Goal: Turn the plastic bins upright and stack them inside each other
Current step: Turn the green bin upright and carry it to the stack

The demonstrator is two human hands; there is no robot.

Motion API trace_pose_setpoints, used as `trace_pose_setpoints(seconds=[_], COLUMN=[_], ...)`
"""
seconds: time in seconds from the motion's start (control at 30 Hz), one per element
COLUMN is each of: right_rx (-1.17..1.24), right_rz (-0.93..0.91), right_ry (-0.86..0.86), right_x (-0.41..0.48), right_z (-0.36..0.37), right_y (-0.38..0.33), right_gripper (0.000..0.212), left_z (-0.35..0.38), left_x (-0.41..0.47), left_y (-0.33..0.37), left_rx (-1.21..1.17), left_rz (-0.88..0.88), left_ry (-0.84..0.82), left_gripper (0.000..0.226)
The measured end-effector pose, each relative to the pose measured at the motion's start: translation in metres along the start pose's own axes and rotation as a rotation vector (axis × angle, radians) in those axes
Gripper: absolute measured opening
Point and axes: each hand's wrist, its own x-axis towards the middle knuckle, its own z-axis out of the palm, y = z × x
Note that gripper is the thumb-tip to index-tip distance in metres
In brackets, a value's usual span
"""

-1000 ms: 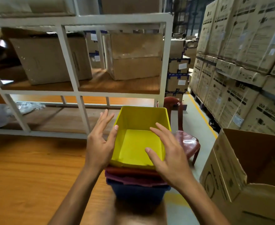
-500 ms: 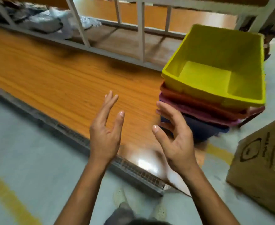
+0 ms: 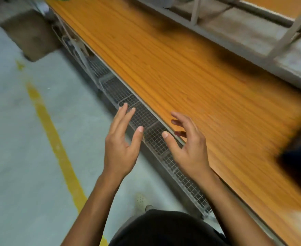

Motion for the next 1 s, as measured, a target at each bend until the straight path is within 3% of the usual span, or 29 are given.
trace_pose_setpoints(seconds=[0.27, 0.57, 0.8, 1.0], right_rx=[0.033, 0.11, 0.159, 0.155], right_rz=[-0.07, -0.051, -0.101, -0.165], right_ry=[-0.158, -0.314, -0.363, -0.4], right_x=[0.072, 0.168, 0.292, 0.417], right_z=[0.132, 0.243, 0.34, 0.414], right_y=[-0.032, -0.043, -0.039, -0.047], right_gripper=[0.052, 0.049, 0.049, 0.051], left_z=[-0.099, -0.159, -0.196, -0.221], left_x=[0.051, 0.118, 0.231, 0.344], left_y=[-0.091, -0.176, -0.26, -0.317], left_rx=[0.015, 0.078, 0.138, 0.015], left_rz=[-0.1, -0.227, -0.26, -0.355], left_ry=[0.223, 0.382, 0.475, 0.505], left_gripper=[0.049, 0.046, 0.046, 0.041])
